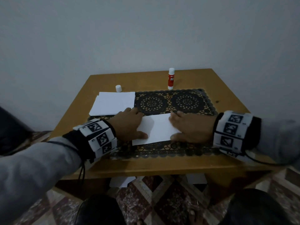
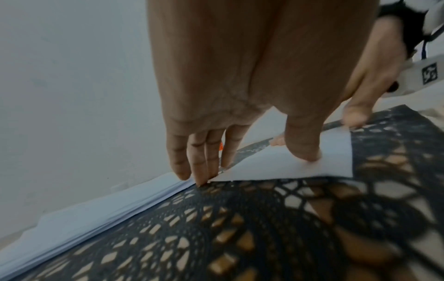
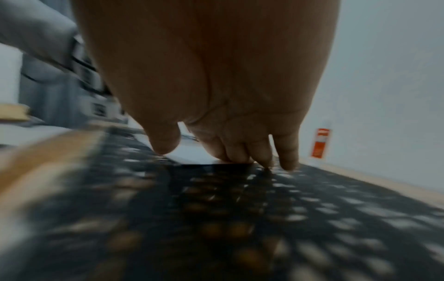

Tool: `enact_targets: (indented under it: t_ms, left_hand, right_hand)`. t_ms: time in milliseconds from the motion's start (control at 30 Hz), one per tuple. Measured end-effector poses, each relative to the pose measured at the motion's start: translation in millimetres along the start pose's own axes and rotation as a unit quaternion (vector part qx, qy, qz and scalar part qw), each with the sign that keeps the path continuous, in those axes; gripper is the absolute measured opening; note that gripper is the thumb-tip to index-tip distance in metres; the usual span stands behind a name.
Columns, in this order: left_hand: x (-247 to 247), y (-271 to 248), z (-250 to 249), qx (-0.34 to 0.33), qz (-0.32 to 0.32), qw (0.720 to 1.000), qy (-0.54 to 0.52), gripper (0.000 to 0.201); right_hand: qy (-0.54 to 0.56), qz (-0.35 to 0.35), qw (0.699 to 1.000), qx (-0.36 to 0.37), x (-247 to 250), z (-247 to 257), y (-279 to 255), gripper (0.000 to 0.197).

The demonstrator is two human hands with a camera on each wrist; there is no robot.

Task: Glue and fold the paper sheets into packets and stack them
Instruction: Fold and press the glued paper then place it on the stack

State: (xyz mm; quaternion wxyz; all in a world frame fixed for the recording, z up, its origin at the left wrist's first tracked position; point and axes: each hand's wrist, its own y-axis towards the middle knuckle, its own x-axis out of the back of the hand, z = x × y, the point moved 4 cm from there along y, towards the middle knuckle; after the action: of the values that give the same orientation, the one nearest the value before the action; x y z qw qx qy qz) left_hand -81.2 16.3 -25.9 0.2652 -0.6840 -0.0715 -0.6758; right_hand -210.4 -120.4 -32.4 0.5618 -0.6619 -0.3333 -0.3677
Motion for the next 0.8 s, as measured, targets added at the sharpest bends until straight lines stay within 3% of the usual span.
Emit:
enact_targets:
  t_ms: [167, 300, 433, 500, 600, 667, 733, 800]
  left_hand:
    - [10.9, 19.4, 10.8, 0.05, 0.049, 0.995, -0.065, 0.079]
    - [11.7, 25.1, 14.7, 0.052, 0.077, 0.989, -0.117, 0.058]
    - [16.5, 22.4, 24.2, 0.023, 0.013, 0.983, -0.182, 0.026]
    - [24.3, 16.1, 40.0, 0.029, -0.02, 0.973, -0.229, 0.021]
    - [30.9, 8.4, 73.8, 0.072, -0.056, 0.94, -0.33, 0.022]
    - [33.2, 2.6, 95.0, 0.102, -0.083, 0.89, -0.436, 0.02]
    - [35.0, -1.2, 112.0, 0.113, -0.096, 0.859, -0.489, 0.019]
    - [34.7, -1.6, 125.2, 0.113, -0.087, 0.851, -0.505, 0.02]
  right_hand:
    - [0.056, -0.126, 0.99, -0.03, 26.3, -30.2, 16.6, 0.041]
    - [0.125, -0.179, 0.975, -0.039, 29.1, -31.6, 18.5, 0.037]
    - [0.227, -0.194, 0.953, -0.052, 27.4, -32.4, 25.1, 0.038]
    - [0.336, -0.206, 0.918, -0.045, 29.9, -32.0, 29.8, 0.031]
    - [0.491, -0.171, 0.854, -0.031, 38.0, -22.5, 37.8, 0.016]
    - [0.563, -0.136, 0.815, -0.029, 47.8, -11.3, 47.2, 0.013]
    - [0.588, -0.144, 0.794, -0.058, 60.1, -2.7, 61.6, 0.013]
    - [0.588, -0.157, 0.789, -0.082, 70.6, 4.5, 78.6, 0.017]
